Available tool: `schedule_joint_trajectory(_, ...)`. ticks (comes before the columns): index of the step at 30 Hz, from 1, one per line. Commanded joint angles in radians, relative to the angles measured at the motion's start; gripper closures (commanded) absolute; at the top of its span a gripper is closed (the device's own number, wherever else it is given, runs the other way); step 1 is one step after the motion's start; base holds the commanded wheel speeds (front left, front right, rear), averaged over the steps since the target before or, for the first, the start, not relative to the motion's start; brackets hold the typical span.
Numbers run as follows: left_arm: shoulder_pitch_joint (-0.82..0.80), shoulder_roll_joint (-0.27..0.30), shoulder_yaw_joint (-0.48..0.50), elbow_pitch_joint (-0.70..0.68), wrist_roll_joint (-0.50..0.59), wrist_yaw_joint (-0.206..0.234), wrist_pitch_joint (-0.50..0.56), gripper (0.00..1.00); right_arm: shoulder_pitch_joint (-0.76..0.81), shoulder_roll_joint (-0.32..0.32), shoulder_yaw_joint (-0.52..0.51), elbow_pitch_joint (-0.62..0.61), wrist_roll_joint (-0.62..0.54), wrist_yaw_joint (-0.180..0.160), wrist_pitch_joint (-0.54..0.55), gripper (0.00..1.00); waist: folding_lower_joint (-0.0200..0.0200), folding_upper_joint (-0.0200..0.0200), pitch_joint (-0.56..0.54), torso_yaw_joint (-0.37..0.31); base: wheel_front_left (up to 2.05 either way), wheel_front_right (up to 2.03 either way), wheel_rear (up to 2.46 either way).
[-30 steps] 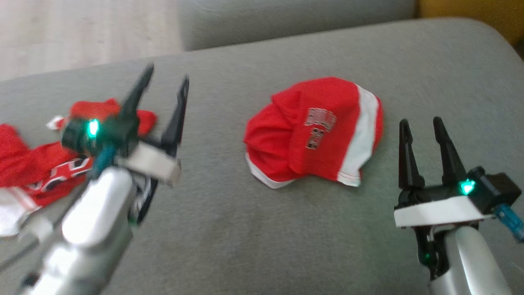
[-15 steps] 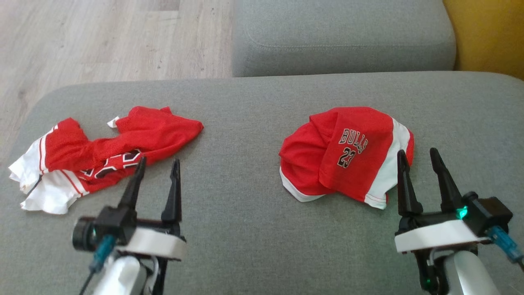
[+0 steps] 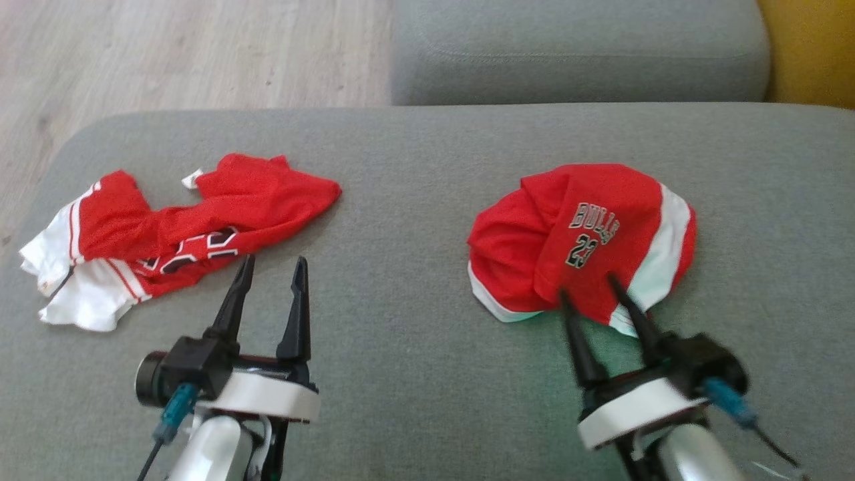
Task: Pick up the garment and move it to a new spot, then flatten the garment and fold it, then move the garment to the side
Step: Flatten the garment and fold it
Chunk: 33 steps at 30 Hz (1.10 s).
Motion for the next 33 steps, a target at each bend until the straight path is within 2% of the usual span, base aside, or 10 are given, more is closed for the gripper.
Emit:
schedule_joint_trajectory(1,-0.067,-0.007,0.053,-0.019,0.013,-0.011,-0.006,0.00,-0.070,-0.005,0.058,0.031,-0.019,0.004,0.007,0.00,0.0000,0.0000,0.017,0.022,0.00,0.00,0.00)
schedule_joint_trajectory(8,-0.088,-0.045,0.069,0.010,0.036,-0.047,-0.006,0.00,-0.171,-0.006,0.136,0.218,-0.090,0.004,0.066,0.00,0.0000,0.0000,0.049,0.065,0.00,0.00,0.00)
schedule_joint_trajectory(16,-0.126,-0.076,0.094,0.023,0.069,-0.079,-0.006,0.00,-0.300,-0.006,0.114,0.441,-0.196,0.004,0.129,0.00,0.0000,0.0000,0.095,0.110,0.00,0.00,0.00)
schedule_joint_trajectory(22,-0.138,-0.090,0.116,0.029,0.087,-0.093,-0.006,0.00,-0.363,-0.005,0.074,0.556,-0.274,0.004,0.169,0.00,0.0000,0.0000,0.112,0.124,0.00,0.00,0.00)
schedule_joint_trajectory(23,-0.139,-0.092,0.119,0.030,0.089,-0.096,-0.006,0.00,-0.369,-0.005,0.068,0.564,-0.265,0.004,0.159,0.18,0.0000,0.0000,0.112,0.125,0.00,0.00,0.00)
schedule_joint_trajectory(24,-0.139,-0.093,0.122,0.032,0.092,-0.097,-0.006,0.00,-0.374,-0.005,0.072,0.570,-0.261,0.004,0.148,0.90,0.0000,0.0000,0.110,0.126,0.00,0.00,0.00)
schedule_joint_trajectory(25,-0.138,-0.095,0.124,0.034,0.094,-0.099,-0.006,0.00,-0.378,-0.005,0.080,0.578,-0.260,0.004,0.138,1.00,0.0000,0.0000,0.107,0.127,0.00,0.00,0.00)
schedule_joint_trajectory(29,-0.126,-0.100,0.139,0.039,0.101,-0.102,-0.006,0.00,-0.390,-0.005,0.123,0.573,-0.182,0.004,0.097,1.00,0.0000,0.0000,0.084,0.117,0.00,0.00,0.00)
schedule_joint_trajectory(33,-0.106,-0.104,0.157,0.041,0.105,-0.105,-0.006,0.00,-0.416,-0.005,0.193,0.514,-0.071,0.004,0.060,1.00,0.0000,0.0000,0.053,0.097,0.00,0.00,0.00)
